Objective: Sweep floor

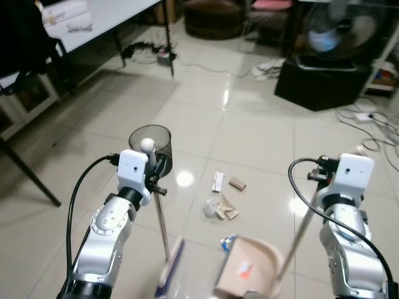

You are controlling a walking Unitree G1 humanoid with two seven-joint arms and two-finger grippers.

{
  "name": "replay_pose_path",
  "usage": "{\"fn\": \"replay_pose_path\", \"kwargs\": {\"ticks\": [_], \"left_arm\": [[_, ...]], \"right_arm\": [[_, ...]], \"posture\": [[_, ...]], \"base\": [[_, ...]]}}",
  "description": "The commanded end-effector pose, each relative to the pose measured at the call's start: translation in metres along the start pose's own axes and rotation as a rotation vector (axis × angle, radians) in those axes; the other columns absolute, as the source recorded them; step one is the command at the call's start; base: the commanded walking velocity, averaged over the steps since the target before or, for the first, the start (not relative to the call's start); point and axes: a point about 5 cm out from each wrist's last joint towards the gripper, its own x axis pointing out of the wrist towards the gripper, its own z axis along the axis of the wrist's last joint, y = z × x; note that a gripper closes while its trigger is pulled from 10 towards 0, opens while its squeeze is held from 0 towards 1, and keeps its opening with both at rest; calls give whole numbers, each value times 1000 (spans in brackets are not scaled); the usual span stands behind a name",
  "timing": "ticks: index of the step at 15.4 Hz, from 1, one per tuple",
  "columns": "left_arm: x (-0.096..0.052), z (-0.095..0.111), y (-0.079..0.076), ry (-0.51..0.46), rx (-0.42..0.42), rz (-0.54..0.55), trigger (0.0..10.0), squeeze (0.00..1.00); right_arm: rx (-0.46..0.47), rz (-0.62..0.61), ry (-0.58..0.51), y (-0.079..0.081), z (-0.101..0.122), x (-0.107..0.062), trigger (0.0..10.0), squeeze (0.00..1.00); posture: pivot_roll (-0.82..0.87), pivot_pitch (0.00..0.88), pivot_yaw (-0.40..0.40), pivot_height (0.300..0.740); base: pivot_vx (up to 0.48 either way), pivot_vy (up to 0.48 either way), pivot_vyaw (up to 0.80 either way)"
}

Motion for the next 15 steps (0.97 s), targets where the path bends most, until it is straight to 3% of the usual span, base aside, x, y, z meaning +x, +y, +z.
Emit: {"fn": "replay_pose_path", "kwargs": {"ticks": [1, 4, 7, 15], "left_arm": [[-1, 7, 7, -22, 22, 24, 10000, 0], [-1, 7, 6, -19, 12, 9, 10000, 0], [-1, 8, 2, -22, 7, 1, 10000, 0], [-2, 8, -3, -22, 8, -15, 10000, 0]], "right_arm": [[21, 27, -29, 8, 8, 0, 10000, 0], [18, 25, -29, 8, 7, -1, 10000, 0], [20, 85, -66, 16, 11, 2, 10000, 0], [8, 114, -74, 18, 11, 4, 10000, 0]], "posture": [[-25, 50, 33, 740], [-19, 48, 33, 740], [-12, 43, 28, 740], [-10, 23, 23, 740]], "base": [[0, 0, 0], [0, 0, 0], [-285, 0, 0], [-304, 0, 0]]}}
